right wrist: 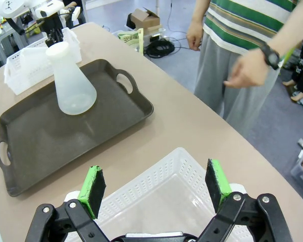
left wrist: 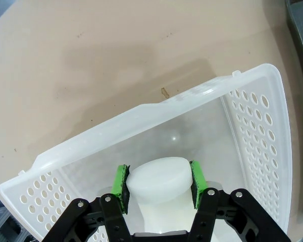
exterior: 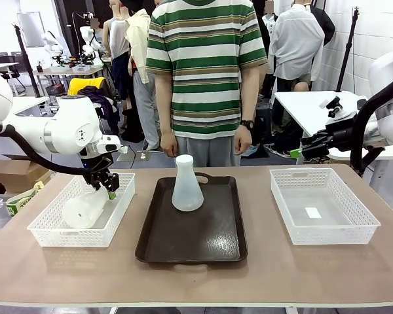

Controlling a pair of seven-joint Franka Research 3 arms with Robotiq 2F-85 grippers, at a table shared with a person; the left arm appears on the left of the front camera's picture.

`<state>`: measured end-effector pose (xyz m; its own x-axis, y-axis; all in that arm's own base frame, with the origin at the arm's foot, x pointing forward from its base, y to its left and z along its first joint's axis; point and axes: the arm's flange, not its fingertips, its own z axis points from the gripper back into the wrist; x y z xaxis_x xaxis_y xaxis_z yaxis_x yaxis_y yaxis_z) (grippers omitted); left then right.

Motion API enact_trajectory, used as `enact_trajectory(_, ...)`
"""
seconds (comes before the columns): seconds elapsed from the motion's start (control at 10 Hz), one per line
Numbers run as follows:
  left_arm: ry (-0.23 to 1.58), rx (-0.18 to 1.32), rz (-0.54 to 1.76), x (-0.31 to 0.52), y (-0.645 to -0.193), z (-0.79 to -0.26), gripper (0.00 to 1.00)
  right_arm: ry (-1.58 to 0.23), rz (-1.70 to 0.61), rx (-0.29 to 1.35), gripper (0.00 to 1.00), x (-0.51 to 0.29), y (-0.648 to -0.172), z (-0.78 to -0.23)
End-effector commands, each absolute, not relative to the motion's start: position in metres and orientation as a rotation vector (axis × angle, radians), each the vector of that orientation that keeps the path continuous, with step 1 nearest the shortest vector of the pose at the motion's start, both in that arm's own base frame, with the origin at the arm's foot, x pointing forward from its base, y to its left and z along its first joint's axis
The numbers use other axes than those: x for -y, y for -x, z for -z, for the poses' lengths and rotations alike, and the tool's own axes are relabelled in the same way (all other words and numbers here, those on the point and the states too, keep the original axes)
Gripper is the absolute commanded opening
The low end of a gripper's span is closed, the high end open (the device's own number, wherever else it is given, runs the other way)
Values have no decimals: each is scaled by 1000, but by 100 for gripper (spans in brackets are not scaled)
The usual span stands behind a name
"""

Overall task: Prepare the laboratory tools.
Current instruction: Place the picked Big flask upright in the Handle tray as directed by the person.

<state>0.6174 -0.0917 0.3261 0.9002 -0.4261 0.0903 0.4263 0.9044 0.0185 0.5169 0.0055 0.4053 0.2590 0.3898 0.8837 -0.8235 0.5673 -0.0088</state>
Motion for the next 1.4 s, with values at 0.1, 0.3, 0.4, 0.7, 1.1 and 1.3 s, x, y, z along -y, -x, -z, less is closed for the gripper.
enact_trajectory(0.1, -3, 108, 445, 91, -619, -326, 0, -506, -861, 982, 100, -6, -517, -406)
enact_trajectory(0.3, -3, 108, 445, 91, -619, -326, 0, -506, -861, 982, 100, -6, -517, -406)
enact_trajectory(0.4, -3, 108, 445, 91, -619, -326, 0, -506, -861, 982, 100, -6, -517, -406)
enact_trajectory(0.7, -3, 108, 445, 91, -619, -326, 0, -506, -861, 982, 100, -6, -517, -406)
enact_trajectory(1.1, -3, 108, 445, 91, -619, -326, 0, -506, -861, 982, 100, -6, -517, -406)
enact_trajectory(1.3, -3, 108, 445, 91, -619, -326, 0, -506, -861, 982, 100, -6, -517, -406)
